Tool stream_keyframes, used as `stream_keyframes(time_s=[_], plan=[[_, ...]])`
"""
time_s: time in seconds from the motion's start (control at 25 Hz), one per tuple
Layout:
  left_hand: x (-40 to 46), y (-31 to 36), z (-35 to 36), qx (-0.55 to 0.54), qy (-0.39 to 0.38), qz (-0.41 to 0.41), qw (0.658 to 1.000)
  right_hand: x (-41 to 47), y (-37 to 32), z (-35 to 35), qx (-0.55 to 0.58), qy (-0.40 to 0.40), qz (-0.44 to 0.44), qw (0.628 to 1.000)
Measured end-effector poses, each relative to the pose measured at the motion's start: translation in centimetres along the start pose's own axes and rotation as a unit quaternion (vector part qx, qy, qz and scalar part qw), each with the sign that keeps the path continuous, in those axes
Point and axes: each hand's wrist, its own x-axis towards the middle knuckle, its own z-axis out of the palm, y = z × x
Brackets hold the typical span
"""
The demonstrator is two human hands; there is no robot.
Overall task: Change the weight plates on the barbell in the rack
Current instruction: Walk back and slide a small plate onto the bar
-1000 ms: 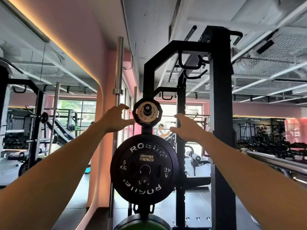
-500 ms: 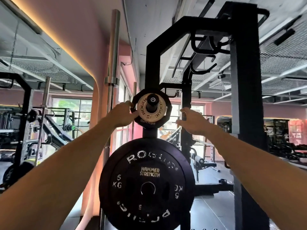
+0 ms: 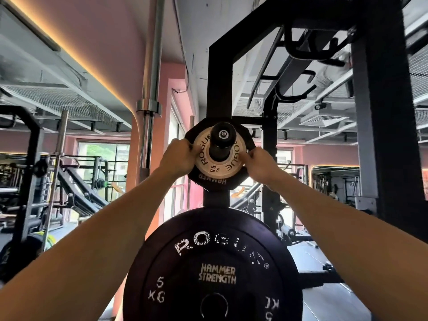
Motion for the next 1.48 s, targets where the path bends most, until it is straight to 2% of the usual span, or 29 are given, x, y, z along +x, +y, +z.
stream_keyframes(time_s=[0.12,0.24,0.56,0.8,1.08,1.48], plan=[[-0.4,0.4,-0.7,-0.050,-0.024,-0.027,0.998,-0.5,-0.5,-0.1,0.111,-0.031,0.048,0.992],[-1.2,1.4,-2.3,-0.117,-0.035,-0.050,0.991,-1.8,-1.2,-1.5,0.185,-0.082,0.060,0.977],[-8.0,7.9,-10.1,-0.066,0.008,-0.085,0.994,-8.0,-4.8,-7.6,0.282,-0.132,-0.007,0.950],[-16.1,14.0,-15.6,-0.036,0.021,-0.116,0.992,-14.1,-6.5,-12.5,0.323,-0.176,-0.044,0.929],[-24.3,23.3,-18.2,-0.039,0.029,-0.158,0.986,-22.3,-5.6,-19.6,0.379,-0.233,-0.034,0.895],[-34.7,38.6,-16.3,-0.045,0.016,-0.168,0.985,-33.2,0.7,-35.4,0.345,-0.228,-0.018,0.910]])
